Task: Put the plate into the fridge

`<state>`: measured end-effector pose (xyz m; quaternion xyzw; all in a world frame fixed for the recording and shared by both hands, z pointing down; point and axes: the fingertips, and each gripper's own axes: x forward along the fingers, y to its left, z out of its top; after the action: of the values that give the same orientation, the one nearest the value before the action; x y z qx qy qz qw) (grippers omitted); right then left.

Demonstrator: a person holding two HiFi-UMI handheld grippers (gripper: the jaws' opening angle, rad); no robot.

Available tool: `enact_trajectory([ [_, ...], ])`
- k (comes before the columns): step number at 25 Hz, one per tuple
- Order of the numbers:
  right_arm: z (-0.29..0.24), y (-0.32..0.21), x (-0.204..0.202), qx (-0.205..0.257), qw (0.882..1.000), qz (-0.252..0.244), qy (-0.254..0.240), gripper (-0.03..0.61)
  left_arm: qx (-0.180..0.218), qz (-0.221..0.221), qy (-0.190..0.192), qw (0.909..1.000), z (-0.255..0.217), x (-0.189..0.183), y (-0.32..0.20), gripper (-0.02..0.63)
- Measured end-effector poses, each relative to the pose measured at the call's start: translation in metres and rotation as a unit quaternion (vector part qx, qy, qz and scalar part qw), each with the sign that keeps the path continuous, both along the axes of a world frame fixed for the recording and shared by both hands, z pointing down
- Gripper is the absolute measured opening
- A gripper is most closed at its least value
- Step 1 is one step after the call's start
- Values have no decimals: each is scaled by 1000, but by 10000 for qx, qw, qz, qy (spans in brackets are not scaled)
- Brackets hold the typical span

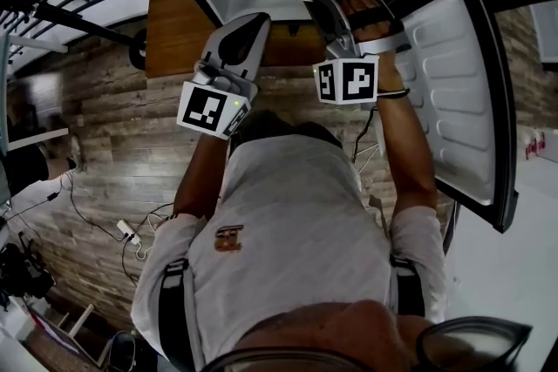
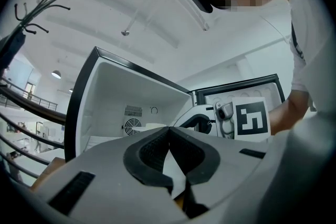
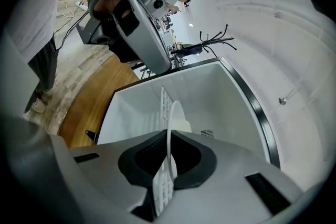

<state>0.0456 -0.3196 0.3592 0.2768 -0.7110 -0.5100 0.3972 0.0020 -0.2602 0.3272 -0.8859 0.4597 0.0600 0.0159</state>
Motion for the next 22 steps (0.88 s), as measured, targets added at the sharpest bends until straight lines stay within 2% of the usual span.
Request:
enact_trajectory([
  [15, 12, -52, -12, -279, 9988, 336, 201, 41, -113, 234, -74, 9996, 0, -26, -24, 18],
  [22, 21, -66, -16, -381, 9978, 398, 369, 41, -124, 346, -136, 9992, 1, -28, -24, 18],
])
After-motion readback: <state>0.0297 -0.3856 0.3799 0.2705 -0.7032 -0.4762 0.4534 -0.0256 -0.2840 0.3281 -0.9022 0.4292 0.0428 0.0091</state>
